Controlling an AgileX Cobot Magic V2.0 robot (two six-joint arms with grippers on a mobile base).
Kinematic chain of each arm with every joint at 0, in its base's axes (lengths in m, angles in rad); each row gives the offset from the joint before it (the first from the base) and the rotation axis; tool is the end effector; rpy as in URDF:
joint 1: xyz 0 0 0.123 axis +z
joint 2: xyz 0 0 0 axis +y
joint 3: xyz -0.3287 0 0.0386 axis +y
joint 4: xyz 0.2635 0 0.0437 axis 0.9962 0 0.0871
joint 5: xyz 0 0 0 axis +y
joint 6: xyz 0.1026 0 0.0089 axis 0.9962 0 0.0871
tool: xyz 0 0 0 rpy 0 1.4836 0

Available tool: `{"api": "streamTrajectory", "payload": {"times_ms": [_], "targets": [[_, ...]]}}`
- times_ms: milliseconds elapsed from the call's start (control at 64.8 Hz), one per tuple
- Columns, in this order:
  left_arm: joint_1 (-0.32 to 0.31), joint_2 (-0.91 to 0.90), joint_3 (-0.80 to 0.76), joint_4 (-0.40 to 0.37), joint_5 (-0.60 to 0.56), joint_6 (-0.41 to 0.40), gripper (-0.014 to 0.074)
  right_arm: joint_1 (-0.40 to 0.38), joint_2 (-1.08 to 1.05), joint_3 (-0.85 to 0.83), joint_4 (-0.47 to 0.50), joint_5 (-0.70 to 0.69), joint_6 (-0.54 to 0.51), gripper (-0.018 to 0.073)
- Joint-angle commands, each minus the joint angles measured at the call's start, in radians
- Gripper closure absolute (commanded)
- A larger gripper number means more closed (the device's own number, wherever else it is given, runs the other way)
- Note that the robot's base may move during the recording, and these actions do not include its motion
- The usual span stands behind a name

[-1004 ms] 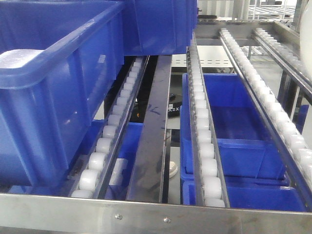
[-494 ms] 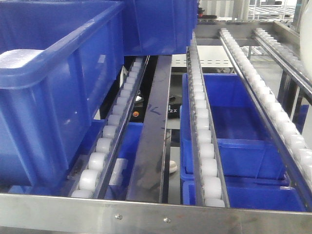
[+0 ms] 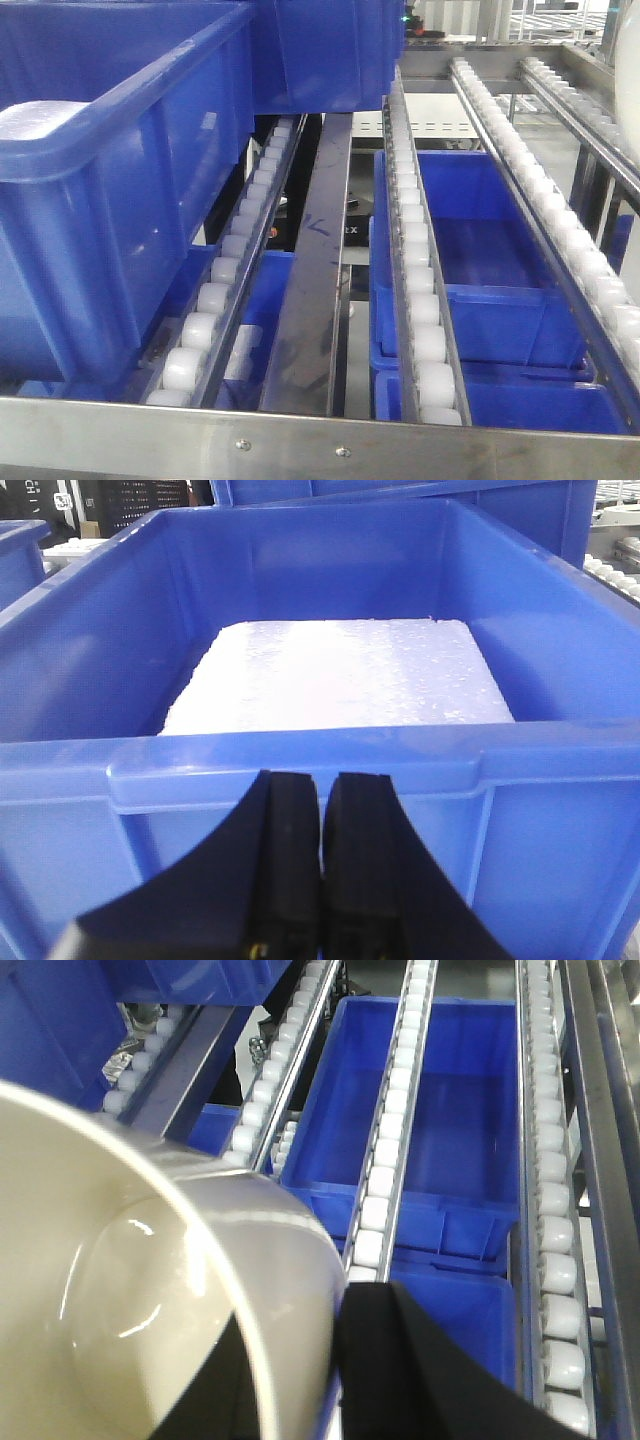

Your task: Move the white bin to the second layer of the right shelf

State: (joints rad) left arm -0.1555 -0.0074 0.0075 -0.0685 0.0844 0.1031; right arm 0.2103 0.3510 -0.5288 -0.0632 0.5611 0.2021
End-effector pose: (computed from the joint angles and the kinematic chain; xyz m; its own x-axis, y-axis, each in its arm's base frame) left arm 0.0370 -0.0064 0.2031 0.0085 0.0339 -0.9994 0.1604 0.9864 0.0349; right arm 0.0542 0.0080 0.3319 -0.3076 0.0856 -0.9477 -0.1331 0.9823 0.1320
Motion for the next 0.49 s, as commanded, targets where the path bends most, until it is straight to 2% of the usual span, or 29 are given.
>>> {"api": "streamTrajectory", "payload": {"times_ms": [0, 216, 479], "targets": [[-0.004, -0.014, 0.037, -0.005, -0.084, -0.004, 0.0512, -0.004, 0.015, -0.031, -0.006, -0.137, -0.001, 0.0508], [-0.004, -0.014, 0.037, -0.005, -0.084, -0.004, 0.0512, -0.004, 0.093, -0.033, 0.002, -0.147, -0.001, 0.0508], [-0.004, -0.014, 0.037, -0.005, -0.084, -0.004, 0.0512, -0.004, 0.365, -0.116, 0.002, -0.183, -0.001, 0.0508]]}}
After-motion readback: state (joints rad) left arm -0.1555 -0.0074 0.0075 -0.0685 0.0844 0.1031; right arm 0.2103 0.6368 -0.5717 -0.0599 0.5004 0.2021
